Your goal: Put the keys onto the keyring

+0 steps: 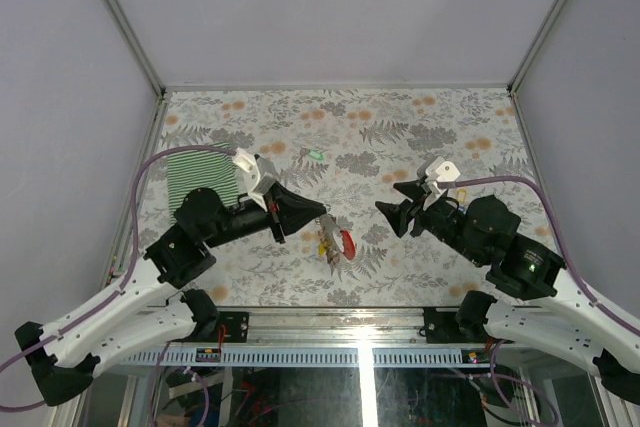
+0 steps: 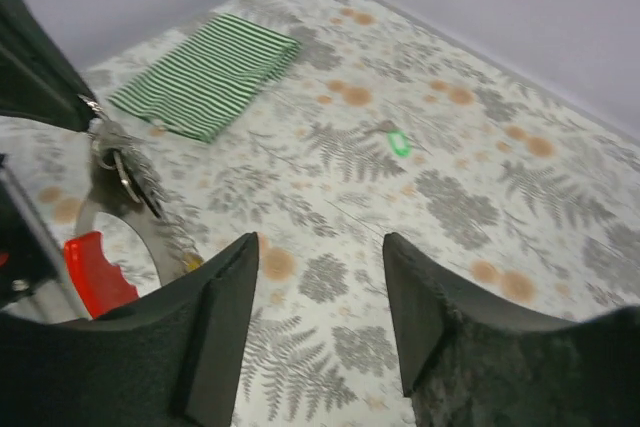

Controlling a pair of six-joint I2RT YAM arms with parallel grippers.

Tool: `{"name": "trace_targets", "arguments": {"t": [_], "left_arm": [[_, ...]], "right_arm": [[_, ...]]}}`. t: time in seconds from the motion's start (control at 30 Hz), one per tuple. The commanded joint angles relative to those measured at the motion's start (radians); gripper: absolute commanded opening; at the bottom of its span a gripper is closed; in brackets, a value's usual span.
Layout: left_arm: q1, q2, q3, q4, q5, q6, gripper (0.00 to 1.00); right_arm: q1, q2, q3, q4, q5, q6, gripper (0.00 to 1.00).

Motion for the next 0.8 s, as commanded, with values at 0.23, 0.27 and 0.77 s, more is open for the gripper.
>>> {"name": "trace_targets", "arguments": {"t": [0.23,0.27,0.77], "left_arm": [[0.000,0.184,0.076,-0.290,-0.136,0.050,0.00],[0.000,0.211,0.077,-0.290,-0.132,0.048,0.00],[-0.062,0.666,0.223,-0.197,-0.095,0.119,0.00]], "right_arm": [[0.002,-0.014,0.041,-0.106,0.194,0.036,0.82],[0.003,-0.024,0.040,-0.108,0.193,0.038,0.85],[0.003,-0.106,0.009,-0.127,0.252,0.128,0.99]]}}
